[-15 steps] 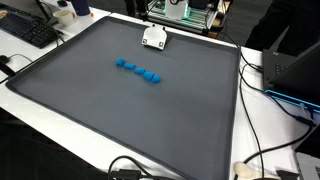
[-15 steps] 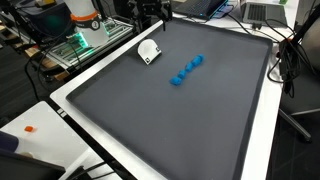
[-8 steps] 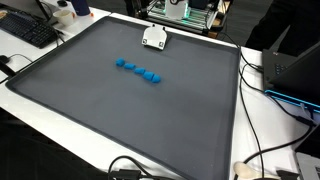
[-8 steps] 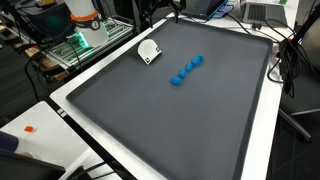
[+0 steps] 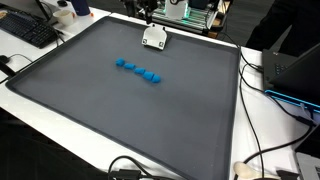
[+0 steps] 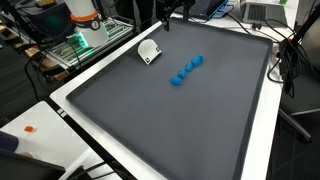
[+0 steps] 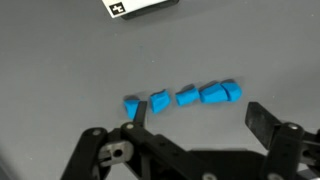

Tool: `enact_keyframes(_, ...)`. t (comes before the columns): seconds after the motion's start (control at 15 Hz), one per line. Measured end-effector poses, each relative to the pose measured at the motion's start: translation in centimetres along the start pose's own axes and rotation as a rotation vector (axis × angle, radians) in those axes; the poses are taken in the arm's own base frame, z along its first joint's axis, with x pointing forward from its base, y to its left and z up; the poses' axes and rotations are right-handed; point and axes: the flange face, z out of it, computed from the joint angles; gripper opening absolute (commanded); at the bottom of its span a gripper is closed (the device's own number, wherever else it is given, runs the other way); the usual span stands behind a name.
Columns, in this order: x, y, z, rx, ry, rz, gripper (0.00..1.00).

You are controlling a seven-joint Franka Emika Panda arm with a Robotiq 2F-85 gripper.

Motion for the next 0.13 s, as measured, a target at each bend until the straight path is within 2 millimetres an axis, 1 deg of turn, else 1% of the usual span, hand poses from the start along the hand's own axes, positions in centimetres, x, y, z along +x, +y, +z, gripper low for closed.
enact_keyframes(0.13,0.24,-0.16,0.09,0.001,-0.001,-0.006,1.00)
